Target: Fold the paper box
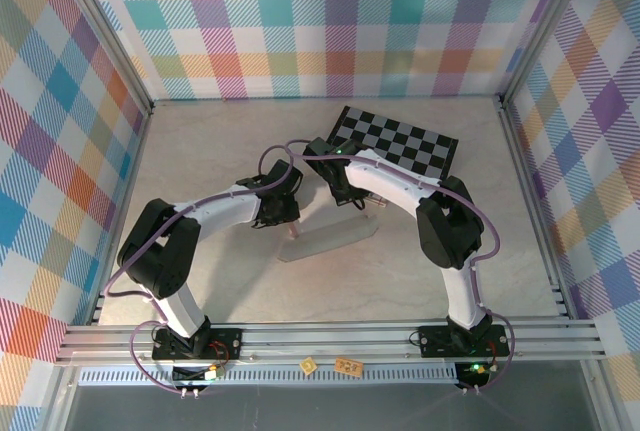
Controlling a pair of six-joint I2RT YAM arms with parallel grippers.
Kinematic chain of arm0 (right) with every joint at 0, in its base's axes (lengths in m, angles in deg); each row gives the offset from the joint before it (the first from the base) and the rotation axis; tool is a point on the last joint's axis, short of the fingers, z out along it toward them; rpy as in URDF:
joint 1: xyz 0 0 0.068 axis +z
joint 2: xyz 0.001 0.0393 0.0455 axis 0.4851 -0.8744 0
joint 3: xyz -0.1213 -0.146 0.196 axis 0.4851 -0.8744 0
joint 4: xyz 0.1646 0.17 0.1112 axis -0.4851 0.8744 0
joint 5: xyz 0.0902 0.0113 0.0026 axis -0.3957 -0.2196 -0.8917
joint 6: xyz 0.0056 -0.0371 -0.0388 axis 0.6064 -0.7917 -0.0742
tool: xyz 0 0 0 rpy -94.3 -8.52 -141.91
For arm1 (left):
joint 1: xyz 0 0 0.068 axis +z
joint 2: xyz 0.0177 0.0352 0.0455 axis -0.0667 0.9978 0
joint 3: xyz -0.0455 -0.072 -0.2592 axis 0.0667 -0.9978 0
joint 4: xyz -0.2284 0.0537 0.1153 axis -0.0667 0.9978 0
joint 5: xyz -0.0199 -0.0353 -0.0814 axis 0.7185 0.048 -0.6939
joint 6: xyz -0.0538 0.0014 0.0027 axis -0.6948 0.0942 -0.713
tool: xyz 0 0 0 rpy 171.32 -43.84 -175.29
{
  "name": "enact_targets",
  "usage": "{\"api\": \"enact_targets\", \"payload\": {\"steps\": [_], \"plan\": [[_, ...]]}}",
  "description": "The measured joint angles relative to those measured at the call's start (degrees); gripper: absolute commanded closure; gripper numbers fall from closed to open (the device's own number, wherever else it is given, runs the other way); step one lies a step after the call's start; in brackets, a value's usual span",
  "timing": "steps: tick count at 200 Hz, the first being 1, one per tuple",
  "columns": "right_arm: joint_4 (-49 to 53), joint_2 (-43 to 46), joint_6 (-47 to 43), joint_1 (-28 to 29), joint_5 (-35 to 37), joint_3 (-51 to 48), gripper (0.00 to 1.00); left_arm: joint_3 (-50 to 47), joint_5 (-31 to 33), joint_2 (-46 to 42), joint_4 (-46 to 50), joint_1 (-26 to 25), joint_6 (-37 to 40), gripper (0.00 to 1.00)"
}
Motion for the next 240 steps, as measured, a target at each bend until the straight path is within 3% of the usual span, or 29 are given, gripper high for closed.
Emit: {"api": "enact_targets", "payload": {"steps": [92, 143, 240], "plan": [[0.57, 0.0, -0.02, 0.0, 0.04, 0.0, 1.0, 0.15, -2.47, -4.72, 3.58, 0.07, -1.75, 0.58], [0.59, 0.0, -0.02, 0.0, 0.04, 0.0, 1.0, 0.92, -5.31, -5.25, 4.87, 0.39, -2.16, 0.61], [0.59, 0.0, 0.0, 0.0, 0.04, 0.0, 1.0, -0.44, -7.3, -0.94, 2.12, 0.39, -3.58, 0.76]]}}
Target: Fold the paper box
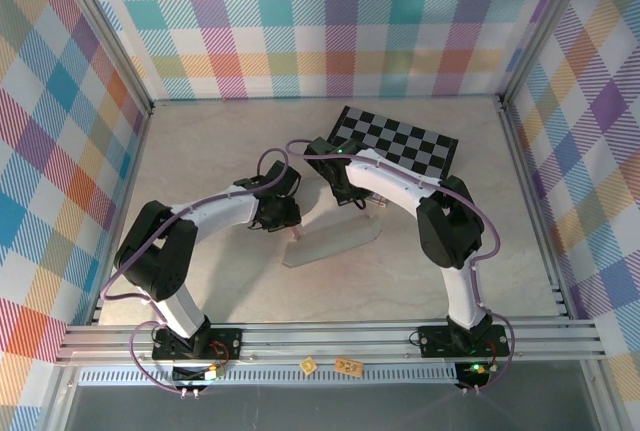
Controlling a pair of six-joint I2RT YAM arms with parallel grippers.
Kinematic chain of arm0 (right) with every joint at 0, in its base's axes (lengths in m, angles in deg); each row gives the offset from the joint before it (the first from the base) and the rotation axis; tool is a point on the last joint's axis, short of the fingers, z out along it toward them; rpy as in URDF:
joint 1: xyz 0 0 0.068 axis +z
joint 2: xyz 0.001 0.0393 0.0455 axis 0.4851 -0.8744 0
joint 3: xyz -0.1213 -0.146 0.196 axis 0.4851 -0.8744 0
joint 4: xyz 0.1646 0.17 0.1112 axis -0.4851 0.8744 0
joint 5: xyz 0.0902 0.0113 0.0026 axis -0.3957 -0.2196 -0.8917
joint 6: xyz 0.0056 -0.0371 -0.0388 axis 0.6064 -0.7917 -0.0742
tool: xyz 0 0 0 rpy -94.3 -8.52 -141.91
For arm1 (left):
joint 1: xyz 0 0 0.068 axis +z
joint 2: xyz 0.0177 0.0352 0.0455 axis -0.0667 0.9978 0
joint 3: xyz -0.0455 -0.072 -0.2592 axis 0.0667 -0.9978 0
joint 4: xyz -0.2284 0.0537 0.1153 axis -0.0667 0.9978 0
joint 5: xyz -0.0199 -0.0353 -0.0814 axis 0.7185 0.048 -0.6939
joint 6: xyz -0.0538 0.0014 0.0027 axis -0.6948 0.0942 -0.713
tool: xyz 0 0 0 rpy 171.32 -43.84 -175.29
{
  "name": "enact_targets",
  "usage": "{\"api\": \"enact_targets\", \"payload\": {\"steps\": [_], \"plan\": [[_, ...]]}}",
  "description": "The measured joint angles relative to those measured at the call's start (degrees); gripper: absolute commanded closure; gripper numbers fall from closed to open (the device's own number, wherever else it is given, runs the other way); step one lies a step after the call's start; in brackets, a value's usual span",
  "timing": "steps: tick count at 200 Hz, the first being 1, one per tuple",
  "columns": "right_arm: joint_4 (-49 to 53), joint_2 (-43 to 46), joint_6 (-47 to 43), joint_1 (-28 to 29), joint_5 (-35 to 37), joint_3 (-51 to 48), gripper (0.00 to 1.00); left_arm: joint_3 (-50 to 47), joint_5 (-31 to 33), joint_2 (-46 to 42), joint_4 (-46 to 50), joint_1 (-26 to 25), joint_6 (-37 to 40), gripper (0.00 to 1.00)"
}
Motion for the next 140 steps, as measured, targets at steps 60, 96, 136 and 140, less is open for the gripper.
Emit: {"api": "enact_targets", "payload": {"steps": [60, 96, 136, 140], "plan": [[-0.09, 0.0, 0.0, 0.0, -0.04, 0.0, 1.0, -0.24, 0.74, 0.42, -1.88, -0.02, 0.52, 0.98], [-0.24, 0.0, 0.0, 0.0, -0.04, 0.0, 1.0, -0.24, 2.23, 0.42, -1.64, -0.52, 0.2, 1.0], [-0.22, 0.0, -0.04, 0.0, -0.02, 0.0, 1.0, 0.72, 4.81, 0.39, 0.33, -1.55, -0.5, 1.0], [-0.22, -0.02, -0.07, 0.02, 0.0, 0.0, 1.0, 0.87, 5.14, 0.39, 0.66, -1.6, -0.52, 1.0]]}}
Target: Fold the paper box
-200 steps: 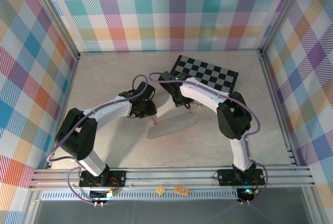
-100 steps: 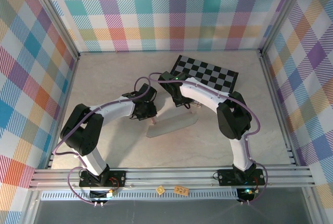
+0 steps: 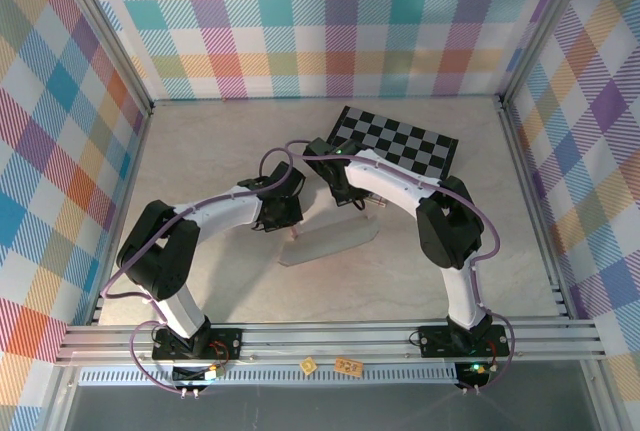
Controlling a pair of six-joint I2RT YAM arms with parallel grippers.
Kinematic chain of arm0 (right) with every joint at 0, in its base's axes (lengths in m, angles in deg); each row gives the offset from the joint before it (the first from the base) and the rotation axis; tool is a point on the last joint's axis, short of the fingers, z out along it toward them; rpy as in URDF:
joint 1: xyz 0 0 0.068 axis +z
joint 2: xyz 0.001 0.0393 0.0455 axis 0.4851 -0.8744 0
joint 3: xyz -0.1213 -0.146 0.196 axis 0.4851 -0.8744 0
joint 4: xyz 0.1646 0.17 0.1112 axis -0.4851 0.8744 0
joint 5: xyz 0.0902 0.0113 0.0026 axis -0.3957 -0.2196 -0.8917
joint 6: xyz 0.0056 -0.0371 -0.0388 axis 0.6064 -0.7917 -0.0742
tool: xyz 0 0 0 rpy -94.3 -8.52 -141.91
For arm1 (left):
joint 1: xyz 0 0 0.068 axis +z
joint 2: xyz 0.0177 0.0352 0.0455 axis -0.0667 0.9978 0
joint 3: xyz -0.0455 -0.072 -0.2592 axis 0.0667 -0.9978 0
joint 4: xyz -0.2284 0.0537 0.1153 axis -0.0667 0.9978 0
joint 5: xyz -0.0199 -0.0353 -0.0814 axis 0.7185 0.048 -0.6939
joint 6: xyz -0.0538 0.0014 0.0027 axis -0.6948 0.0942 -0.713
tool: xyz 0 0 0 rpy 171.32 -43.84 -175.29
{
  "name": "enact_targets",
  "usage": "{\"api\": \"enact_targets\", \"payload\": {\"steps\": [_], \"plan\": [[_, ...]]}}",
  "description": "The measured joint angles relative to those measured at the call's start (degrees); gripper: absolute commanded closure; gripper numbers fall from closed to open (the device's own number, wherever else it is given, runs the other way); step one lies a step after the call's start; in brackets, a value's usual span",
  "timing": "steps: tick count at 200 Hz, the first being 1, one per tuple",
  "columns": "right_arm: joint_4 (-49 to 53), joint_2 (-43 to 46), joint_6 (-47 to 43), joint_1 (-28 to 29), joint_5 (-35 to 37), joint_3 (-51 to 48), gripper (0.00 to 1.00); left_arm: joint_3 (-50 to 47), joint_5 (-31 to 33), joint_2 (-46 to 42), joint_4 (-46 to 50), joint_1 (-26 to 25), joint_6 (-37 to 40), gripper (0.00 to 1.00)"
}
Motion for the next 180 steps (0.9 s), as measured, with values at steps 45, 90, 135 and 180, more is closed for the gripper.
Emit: {"api": "enact_targets", "payload": {"steps": [45, 90, 135, 180], "plan": [[0.04, -1.14, 0.02, 0.42, 0.26, 0.09, 1.0, 1.14, 1.09, 0.02, 2.99, -0.13, -0.13, 1.0], [0.28, -3.28, 0.0, 0.42, 1.9, 0.74, 1.0, 1.55, 1.05, 0.02, 4.02, -0.42, -0.13, 1.0], [0.87, -4.11, 0.0, 0.42, 2.58, 1.79, 1.0, 1.55, 0.9, 0.02, 4.02, -0.42, -0.13, 1.0], [1.81, -4.11, 0.11, 0.39, 2.56, 1.99, 1.0, 2.16, 1.2, 0.0, 5.62, -0.42, 0.15, 0.64]]}}
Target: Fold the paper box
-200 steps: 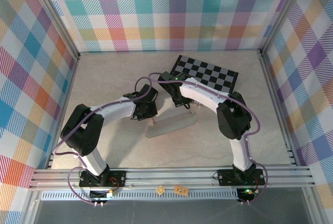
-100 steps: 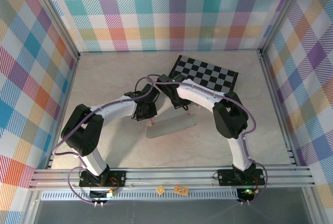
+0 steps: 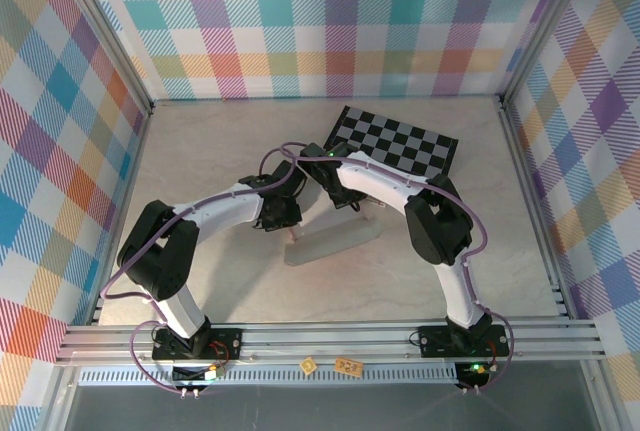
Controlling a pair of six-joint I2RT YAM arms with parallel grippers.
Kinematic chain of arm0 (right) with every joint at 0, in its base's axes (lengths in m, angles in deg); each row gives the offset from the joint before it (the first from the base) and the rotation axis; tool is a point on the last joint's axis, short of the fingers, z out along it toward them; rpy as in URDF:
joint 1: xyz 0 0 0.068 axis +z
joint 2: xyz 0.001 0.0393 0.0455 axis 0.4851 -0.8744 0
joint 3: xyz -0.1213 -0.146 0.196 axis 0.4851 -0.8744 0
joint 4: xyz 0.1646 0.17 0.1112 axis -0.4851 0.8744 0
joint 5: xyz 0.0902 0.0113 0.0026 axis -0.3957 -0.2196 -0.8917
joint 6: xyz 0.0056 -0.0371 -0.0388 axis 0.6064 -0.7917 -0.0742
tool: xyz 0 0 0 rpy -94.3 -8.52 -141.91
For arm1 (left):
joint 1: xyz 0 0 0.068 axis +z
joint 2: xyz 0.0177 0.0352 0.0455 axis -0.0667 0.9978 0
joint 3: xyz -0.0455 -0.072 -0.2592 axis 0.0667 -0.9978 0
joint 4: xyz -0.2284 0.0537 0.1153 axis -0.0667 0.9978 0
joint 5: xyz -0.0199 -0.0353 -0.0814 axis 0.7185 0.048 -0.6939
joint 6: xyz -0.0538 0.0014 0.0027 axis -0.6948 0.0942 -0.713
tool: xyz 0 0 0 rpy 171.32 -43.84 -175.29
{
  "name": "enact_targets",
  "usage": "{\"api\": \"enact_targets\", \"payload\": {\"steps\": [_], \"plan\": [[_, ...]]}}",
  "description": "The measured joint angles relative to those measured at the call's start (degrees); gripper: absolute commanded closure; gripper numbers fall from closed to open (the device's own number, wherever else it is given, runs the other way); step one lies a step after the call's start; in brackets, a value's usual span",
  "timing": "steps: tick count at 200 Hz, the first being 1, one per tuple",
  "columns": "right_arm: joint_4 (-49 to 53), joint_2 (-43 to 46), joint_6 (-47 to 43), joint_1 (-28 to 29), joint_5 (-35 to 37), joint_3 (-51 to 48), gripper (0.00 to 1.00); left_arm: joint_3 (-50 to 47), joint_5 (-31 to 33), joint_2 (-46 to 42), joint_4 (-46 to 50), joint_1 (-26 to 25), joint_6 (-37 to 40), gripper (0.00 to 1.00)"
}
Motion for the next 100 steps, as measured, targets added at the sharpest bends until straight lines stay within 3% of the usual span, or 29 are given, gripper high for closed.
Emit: {"api": "enact_targets", "payload": {"steps": [40, 48, 56, 100], "plan": [[2.25, -0.02, 1.05, -0.09, -0.79, 0.66, 1.0, 3.19, 0.85, -2.51, 5.55, 0.0, -0.72, 0.53], [2.47, -0.02, 1.31, -0.17, -1.18, 0.87, 1.0, 4.79, 0.96, -3.34, 6.54, 0.0, -0.74, 0.43], [2.78, -0.07, 1.55, -0.44, -1.68, 1.11, 1.0, 6.62, 1.03, -4.28, 7.54, 0.02, -0.83, 0.4], [4.28, -0.37, 2.82, -1.25, -4.46, 1.88, 1.0, 9.88, 1.66, -9.6, 11.28, 0.11, -3.45, 0.41]]}}
